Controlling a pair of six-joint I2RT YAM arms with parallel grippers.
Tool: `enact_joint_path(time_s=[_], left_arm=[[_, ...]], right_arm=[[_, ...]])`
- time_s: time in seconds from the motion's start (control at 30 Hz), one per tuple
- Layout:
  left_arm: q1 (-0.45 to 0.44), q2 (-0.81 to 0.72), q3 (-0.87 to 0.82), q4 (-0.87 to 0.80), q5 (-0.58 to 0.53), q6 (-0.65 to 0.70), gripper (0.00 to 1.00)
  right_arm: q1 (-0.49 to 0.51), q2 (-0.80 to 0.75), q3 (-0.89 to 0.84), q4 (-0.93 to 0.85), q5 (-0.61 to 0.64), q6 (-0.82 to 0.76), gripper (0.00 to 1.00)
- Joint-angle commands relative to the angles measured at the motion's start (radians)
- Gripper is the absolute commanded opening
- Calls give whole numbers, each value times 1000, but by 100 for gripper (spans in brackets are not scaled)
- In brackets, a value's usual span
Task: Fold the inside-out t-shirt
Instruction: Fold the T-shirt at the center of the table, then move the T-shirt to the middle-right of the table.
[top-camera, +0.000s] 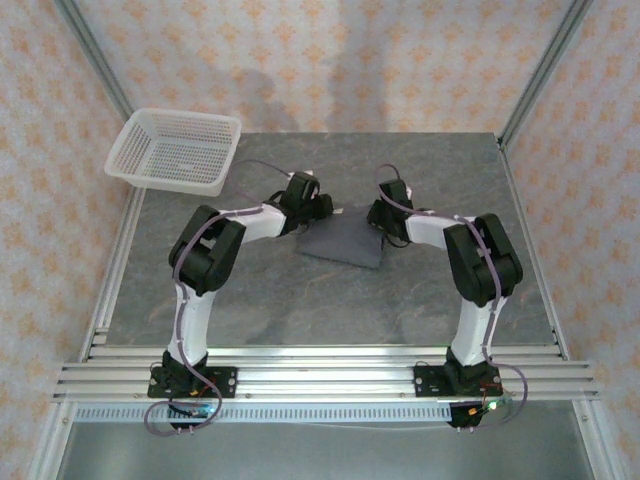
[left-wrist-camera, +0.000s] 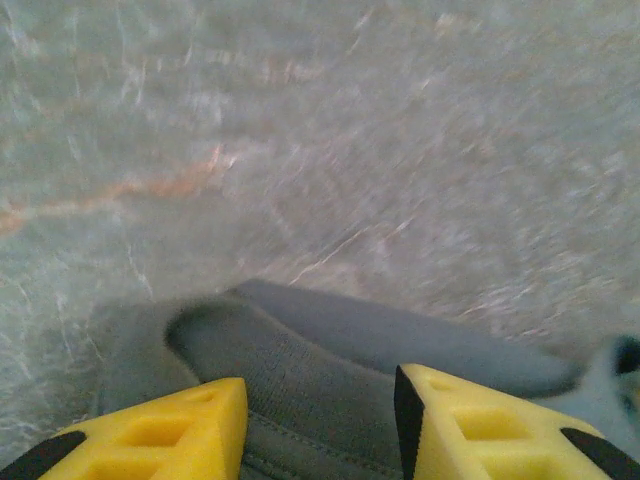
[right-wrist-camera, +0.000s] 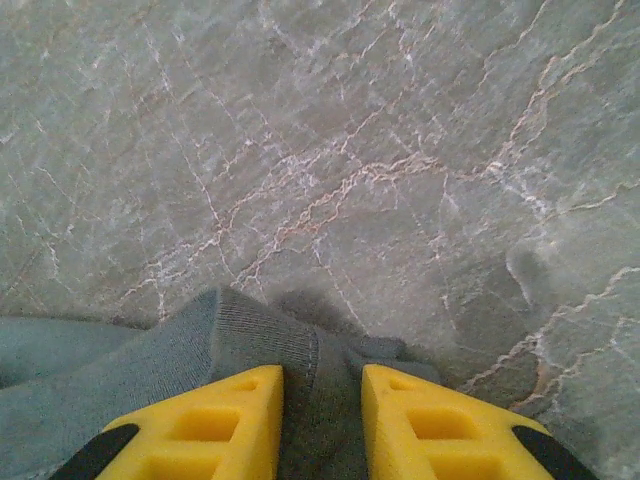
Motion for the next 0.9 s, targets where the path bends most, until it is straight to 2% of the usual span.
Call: enact_joint_path(time_s=[0.0, 0.13, 0.23, 0.3, 0.43, 0.53, 0.67, 0.87], left_arm=[[-5, -105, 1, 47, 17, -22, 45], [4, -292, -76, -22, -6, 19, 49], [42, -397, -149, -123, 0, 7, 50], [71, -441, -207, -142, 51, -4, 50], [93, -431, -238, -204, 170, 3, 49], [92, -387, -278, -145, 207, -44, 49], [67, -319, -283, -96, 199, -90, 49], [-86, -212, -205, -47, 169, -135, 47]], right_arm=[[-16, -79, -26, -73, 13, -29, 28], [-21, -266, -71, -111, 10, -57, 34], [-37, -446, -211, -25, -67, -30, 38], [-44, -572, -324, 40, -102, 22, 56], [-45, -807, -517, 93, -103, 154, 71], [-45, -907, -585, 54, -105, 228, 73], [-45, -982, -609, -22, -127, 277, 73], [-44, -1052, -617, -106, -110, 296, 73]])
